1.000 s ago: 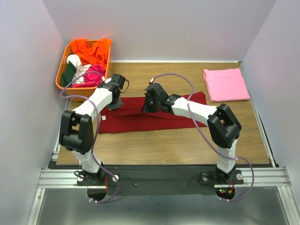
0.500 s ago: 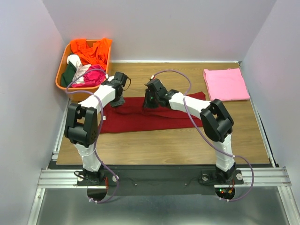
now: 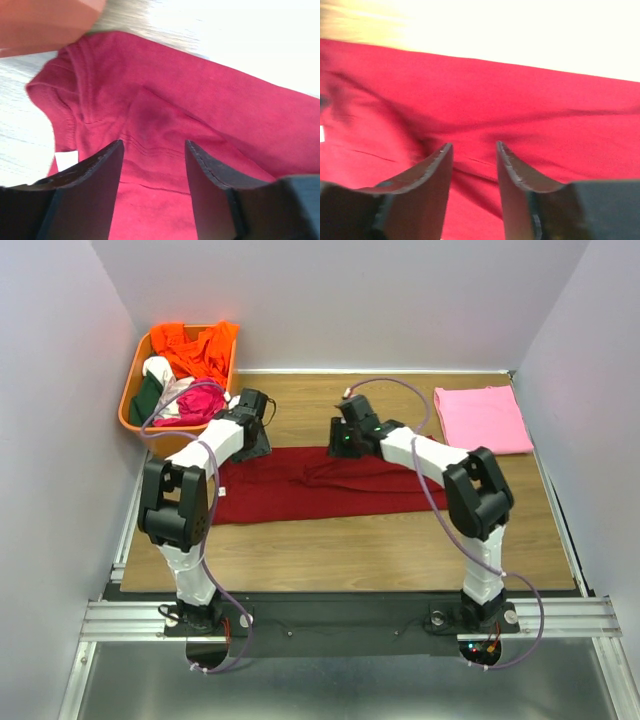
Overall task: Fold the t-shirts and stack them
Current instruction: Fold the tshirt
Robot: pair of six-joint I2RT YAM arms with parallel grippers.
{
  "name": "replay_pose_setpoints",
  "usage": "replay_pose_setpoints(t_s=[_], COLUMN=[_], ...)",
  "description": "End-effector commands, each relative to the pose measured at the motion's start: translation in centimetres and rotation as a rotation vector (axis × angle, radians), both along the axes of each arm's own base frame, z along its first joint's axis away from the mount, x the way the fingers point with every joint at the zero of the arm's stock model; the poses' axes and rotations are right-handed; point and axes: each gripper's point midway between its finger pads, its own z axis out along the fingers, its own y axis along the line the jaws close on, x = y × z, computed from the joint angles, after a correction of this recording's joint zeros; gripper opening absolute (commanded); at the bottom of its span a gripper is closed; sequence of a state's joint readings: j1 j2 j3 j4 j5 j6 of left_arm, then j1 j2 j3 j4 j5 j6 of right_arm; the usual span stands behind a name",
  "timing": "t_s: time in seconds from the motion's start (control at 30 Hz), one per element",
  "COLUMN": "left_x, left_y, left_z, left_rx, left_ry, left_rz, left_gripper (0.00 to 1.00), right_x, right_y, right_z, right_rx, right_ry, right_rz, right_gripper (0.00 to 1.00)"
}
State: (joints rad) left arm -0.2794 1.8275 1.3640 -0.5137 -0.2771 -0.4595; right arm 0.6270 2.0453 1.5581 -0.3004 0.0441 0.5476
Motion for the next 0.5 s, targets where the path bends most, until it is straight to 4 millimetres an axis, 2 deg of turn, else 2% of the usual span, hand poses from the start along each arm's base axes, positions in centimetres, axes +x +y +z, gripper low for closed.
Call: replay_pose_setpoints(t_s=[0.0,0.07,0.1,0.13,0.17,0.2,0.23,0.27,0.3,0.33,0.37,0.4,0.47], left_x=[0.0,-1.1,-2.6,-3.3,-4.5,-5.3,-6.5,-7.1,-8.2,-8.0,-8.9,-9.0,-9.9], left_y=[-1.5,-2.2,-3.4,-4.0,-4.9,-5.7,-7.9,-8.7,-10.7,-10.8,-12.5,-13.9,-16.6], left_z=[5.8,6.5,6.8,7.0,6.2,6.7,6.5,6.2,5.5,5.3,5.0,4.3,3.8], left_rx=[-0.086,-0.098,-0.112,-0.116,-0.114,-0.123,-0.129,-0.135,-0.145,-0.147,-0.153,-0.158,-0.156], left_ry=[-0.152,-0.177,-0.190,-0.196,-0.188,-0.207,-0.208,-0.208,-0.201,-0.207,-0.204,-0.198,-0.188], left_rz=[-0.044,-0.060,-0.084,-0.097,-0.122,-0.141,-0.196,-0.206,-0.259,-0.254,-0.299,-0.326,-0.389], left_gripper=[0.68,0.69,0.69,0.69,0.69,0.69,0.69,0.70,0.72,0.74,0.75,0.77,0.78], right_x=[-0.1,-1.6,-2.9,-3.7,-4.8,-5.7,-7.0,-7.9,-8.7,-8.4,-9.3,-9.2,-9.7], right_y=[-7.3,-10.1,-12.0,-13.0,-14.3,-15.2,-16.4,-17.3,-18.9,-19.6,-20.7,-22.1,-23.3], right_z=[5.0,4.7,4.5,4.5,5.0,4.5,3.1,2.5,2.0,2.4,1.2,0.9,0.2], right_rx=[-0.094,-0.140,-0.173,-0.193,-0.224,-0.242,-0.271,-0.285,-0.297,-0.290,-0.308,-0.313,-0.333], right_ry=[-0.088,-0.060,-0.053,-0.046,-0.048,-0.034,0.004,0.025,0.039,0.029,0.061,0.074,0.093], right_rz=[-0.024,-0.046,-0.052,-0.059,-0.071,-0.085,-0.096,-0.113,-0.158,-0.187,-0.202,-0.231,-0.242], right_gripper=[0.50,0.53,0.53,0.53,0.55,0.58,0.61,0.62,0.64,0.65,0.66,0.66,0.67])
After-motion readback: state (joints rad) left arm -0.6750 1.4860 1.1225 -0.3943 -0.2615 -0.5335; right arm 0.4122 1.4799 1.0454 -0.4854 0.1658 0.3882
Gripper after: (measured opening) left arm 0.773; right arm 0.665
